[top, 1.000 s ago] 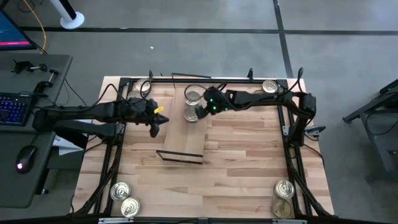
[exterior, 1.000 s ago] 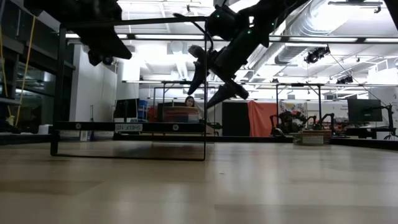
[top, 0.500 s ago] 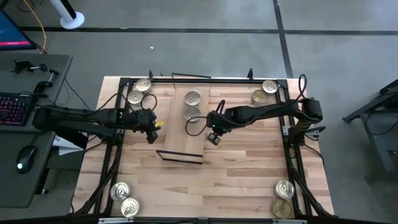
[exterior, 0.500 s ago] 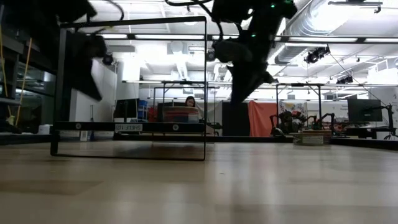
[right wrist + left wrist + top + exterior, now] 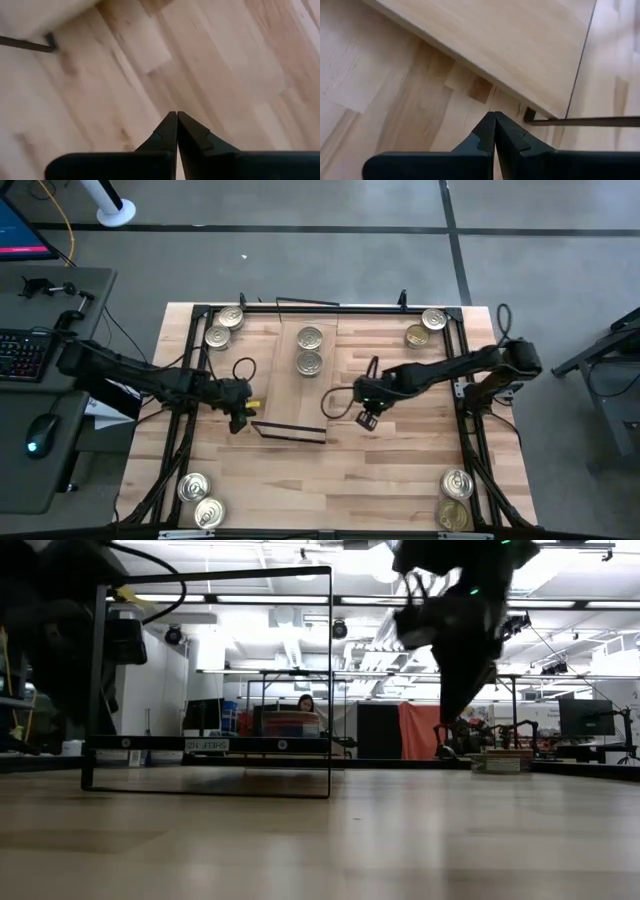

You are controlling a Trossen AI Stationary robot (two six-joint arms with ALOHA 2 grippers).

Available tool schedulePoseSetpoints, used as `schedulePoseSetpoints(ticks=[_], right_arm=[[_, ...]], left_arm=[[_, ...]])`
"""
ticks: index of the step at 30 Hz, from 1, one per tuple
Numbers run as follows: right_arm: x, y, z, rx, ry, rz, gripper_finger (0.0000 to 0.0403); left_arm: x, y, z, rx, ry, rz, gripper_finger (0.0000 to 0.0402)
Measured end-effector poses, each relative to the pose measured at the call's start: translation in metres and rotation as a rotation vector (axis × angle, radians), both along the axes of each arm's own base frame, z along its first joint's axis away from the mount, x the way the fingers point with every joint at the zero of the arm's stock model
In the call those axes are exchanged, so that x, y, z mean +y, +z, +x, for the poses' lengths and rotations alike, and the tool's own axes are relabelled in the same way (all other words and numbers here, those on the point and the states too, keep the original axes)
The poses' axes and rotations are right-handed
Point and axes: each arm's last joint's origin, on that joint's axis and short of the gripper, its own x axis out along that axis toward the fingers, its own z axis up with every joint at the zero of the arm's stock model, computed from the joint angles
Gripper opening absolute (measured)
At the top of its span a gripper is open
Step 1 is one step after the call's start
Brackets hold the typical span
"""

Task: Stack canned seafood by type on shelf
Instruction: Adjust the shelf

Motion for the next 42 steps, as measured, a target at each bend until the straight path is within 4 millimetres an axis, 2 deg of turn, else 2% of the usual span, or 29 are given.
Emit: schedulePoseSetpoints(ticks=[6,12,21,34,42], right_arm=[[0.0,0.009,-0.021,-0.135,-0.128,0.003,0.0],[0.0,0.016,-0.02,-0.269,-0.152,0.008,0.0],[0.0,0.02,-0.015,-0.333,-0.161,-0.002,0.0],[0.0,0.02,-0.015,-0.333,-0.135,-0.017,0.0],[-0.001,0.033,-0.024,-0.357,-0.098,-0.034,0.0]], left_arm=[[-0.009,-0.008,0.01,0.012,-0.026,0.005,0.0],[-0.02,-0.021,0.017,0.047,-0.079,0.029,0.0],[-0.039,-0.033,0.027,0.008,-0.172,0.071,0.0],[-0.043,-0.042,0.045,-0.088,-0.14,0.073,0.0],[-0.043,-0.038,0.06,-0.128,-0.146,0.102,0.0]])
